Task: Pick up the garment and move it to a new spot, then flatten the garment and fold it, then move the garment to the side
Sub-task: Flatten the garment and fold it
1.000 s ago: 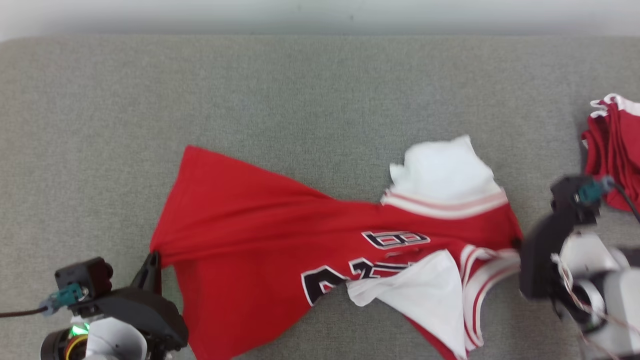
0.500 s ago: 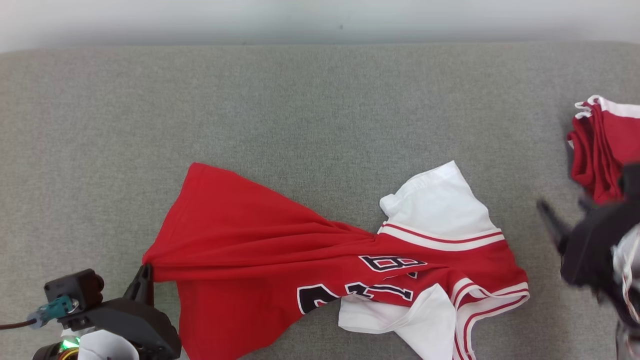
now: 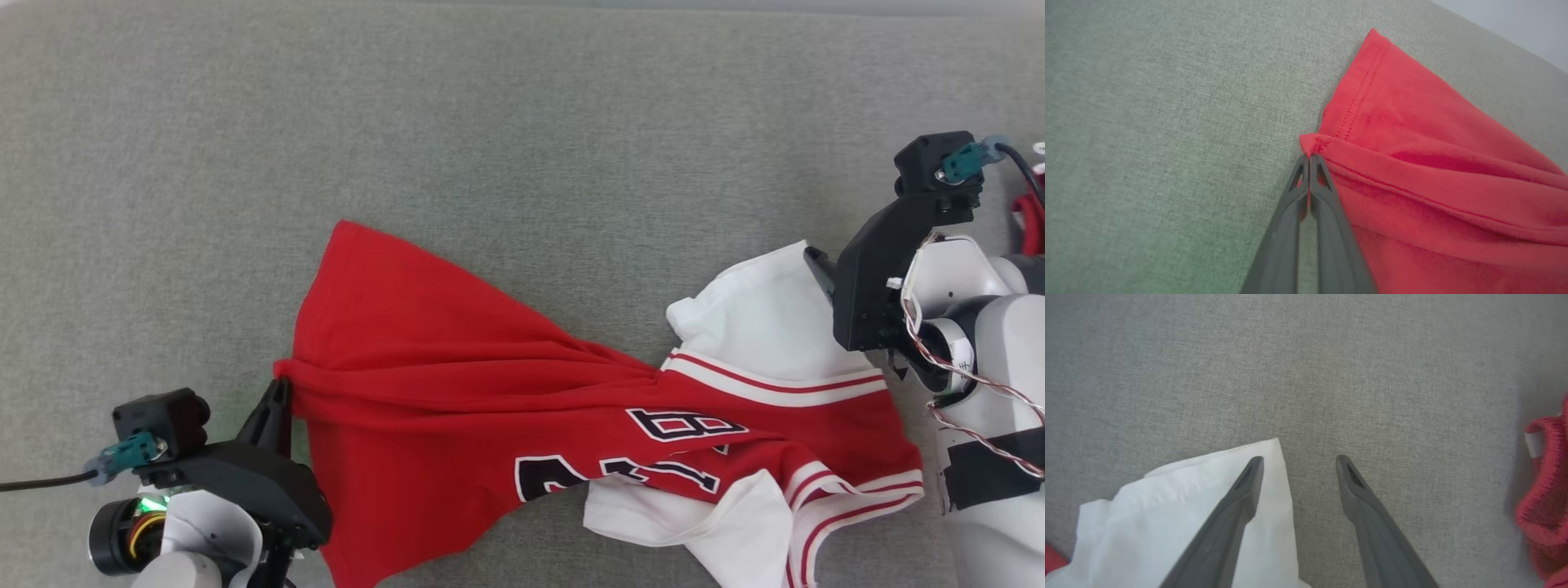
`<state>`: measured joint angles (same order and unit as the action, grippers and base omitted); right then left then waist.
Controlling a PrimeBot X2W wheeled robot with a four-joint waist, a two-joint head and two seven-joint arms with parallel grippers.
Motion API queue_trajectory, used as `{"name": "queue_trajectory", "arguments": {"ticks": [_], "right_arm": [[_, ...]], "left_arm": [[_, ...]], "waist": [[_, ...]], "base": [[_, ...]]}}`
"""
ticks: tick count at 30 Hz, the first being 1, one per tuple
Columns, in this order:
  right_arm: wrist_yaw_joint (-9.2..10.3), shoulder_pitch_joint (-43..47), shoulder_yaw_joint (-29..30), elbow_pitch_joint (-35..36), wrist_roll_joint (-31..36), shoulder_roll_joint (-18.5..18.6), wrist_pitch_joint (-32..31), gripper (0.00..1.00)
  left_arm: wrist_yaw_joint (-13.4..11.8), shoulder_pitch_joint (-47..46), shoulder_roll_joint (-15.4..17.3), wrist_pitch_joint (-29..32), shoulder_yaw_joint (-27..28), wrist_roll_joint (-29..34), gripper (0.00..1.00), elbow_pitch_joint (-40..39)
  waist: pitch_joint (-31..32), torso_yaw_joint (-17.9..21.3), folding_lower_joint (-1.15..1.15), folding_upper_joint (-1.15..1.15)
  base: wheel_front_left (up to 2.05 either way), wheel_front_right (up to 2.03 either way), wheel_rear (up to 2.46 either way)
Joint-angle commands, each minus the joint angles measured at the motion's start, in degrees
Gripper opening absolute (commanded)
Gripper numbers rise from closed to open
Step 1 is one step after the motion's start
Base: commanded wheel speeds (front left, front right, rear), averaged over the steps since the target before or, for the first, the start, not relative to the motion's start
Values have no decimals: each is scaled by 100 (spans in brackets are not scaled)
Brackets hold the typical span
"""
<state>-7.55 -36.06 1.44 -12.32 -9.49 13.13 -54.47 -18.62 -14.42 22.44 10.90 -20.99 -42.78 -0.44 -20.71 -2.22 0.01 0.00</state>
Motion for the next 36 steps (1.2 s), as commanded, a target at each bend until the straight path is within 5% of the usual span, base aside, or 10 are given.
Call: {"name": "queue_trajectory", "arguments": {"ticks": [1, 3, 5, 6, 9, 12, 14, 24, 31, 36], "right_arm": [[14, -66, -54, -112, -26, 38, -23, 79], [14, -135, -134, -234, -81, 77, -9, 100], [14, -142, -172, -282, -127, 93, -11, 100], [14, -98, -264, -376, -138, 138, -65, 86], [14, -50, -321, -447, -165, 149, -84, 83], [14, -7, -444, -538, -225, 184, -119, 43], [14, -22, -543, -557, -277, 224, -24, 0], [14, -522, -339, -353, -364, 273, 1630, 0], [14, -804, -229, -124, -374, 361, 2637, 0], [15, -1066, -355, -38, -381, 460, 2966, 0]], "left_arm": [[30, -79, -22, -23, -25, 38, 0, 50], [59, -117, -50, -37, -39, 20, 0, 83], [73, -117, -60, -50, -43, 9, 0, 97], [87, -84, -69, -77, -42, -12, 0, 132], [79, -66, -71, -90, -28, -33, 0, 164], [107, -80, -67, -128, -9, -61, 0, 221], [127, -112, -61, -150, 12, -75, 0, 253], [351, -492, -145, -620, 249, -181, 0, 49], [921, -1114, -249, -532, 612, -883, 0, -207], [1156, -1908, 30, -149, 847, -1182, 0, -70]], "waist": [[-121, -140, -1, 0], [-129, -155, -1, 0], [-130, -156, -1, 0], [-127, -147, -1, 0], [-119, -129, -1, 0], [-101, -103, -1, 0], [-95, -85, -1, 0], [170, 15, -1, 0], [618, 113, -1, 0], [822, 298, -1, 0]], "base": [[0, 0, 0], [0, 0, 0], [0, 0, 0], [0, 0, 0], [0, 0, 0], [0, 0, 0], [0, 0, 0], [0, 0, 0], [0, 0, 0], [0, 0, 0]]}}
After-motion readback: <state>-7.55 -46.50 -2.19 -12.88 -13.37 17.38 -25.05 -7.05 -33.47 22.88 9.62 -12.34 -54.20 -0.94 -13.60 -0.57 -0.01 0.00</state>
